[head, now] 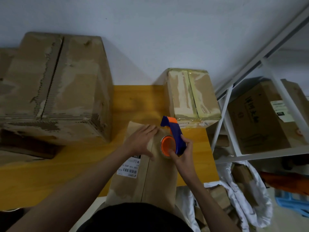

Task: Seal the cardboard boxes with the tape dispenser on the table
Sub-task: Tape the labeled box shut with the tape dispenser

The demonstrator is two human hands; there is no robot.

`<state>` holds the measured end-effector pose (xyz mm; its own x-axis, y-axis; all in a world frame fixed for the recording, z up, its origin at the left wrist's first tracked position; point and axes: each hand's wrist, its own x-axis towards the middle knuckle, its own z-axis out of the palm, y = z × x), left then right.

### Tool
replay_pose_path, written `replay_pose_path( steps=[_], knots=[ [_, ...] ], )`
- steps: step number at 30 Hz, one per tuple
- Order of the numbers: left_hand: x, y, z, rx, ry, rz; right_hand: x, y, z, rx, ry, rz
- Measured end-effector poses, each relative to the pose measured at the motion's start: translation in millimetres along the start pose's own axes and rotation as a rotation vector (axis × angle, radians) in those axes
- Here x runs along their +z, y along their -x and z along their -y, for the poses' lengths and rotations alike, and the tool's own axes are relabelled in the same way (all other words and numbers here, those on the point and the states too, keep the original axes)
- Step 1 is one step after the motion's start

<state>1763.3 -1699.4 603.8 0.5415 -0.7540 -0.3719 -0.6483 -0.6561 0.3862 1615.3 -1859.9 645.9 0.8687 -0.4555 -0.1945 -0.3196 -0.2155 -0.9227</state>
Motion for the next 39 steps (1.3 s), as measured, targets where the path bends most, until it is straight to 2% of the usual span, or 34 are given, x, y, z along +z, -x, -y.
replay_pose_path(
  steps=[3, 7, 13, 15, 20, 24, 30, 34, 39],
  knots=[
    [-4, -3, 14, 0.000, 0.022, -0.024, -6, 9, -6, 0.047, -0.047, 0.006],
    [-7, -1, 32, -0.161, 0.067, -0.060, -10, 22, -5, 0.070, -0.134, -0.009],
    [-19, -3, 29, -0.176, 0.158, -0.095, -18, 25, -3, 0.122, -0.161, 0.038],
    [-24, -3, 25, -0.197, 0.255, -0.113, -19, 24, -2, 0.127, -0.144, 0.054],
    [-37, 1, 18, -0.236, 0.721, -0.165, -22, 27, 2, 0.125, -0.090, 0.094],
    [-60, 12, 3, -0.267, 0.830, -0.224, -21, 24, 15, 0.066, -0.058, 0.106],
    [-89, 23, -3, -0.340, 1.079, -0.052, -20, 15, 32, -0.019, -0.032, 0.178],
    [-96, 24, 1, -0.385, 1.184, -0.052, -17, 10, 38, -0.052, -0.014, 0.204],
    [-102, 27, 5, -0.404, 1.206, -0.059, -16, 2, 42, -0.064, -0.006, 0.233]
  ],
)
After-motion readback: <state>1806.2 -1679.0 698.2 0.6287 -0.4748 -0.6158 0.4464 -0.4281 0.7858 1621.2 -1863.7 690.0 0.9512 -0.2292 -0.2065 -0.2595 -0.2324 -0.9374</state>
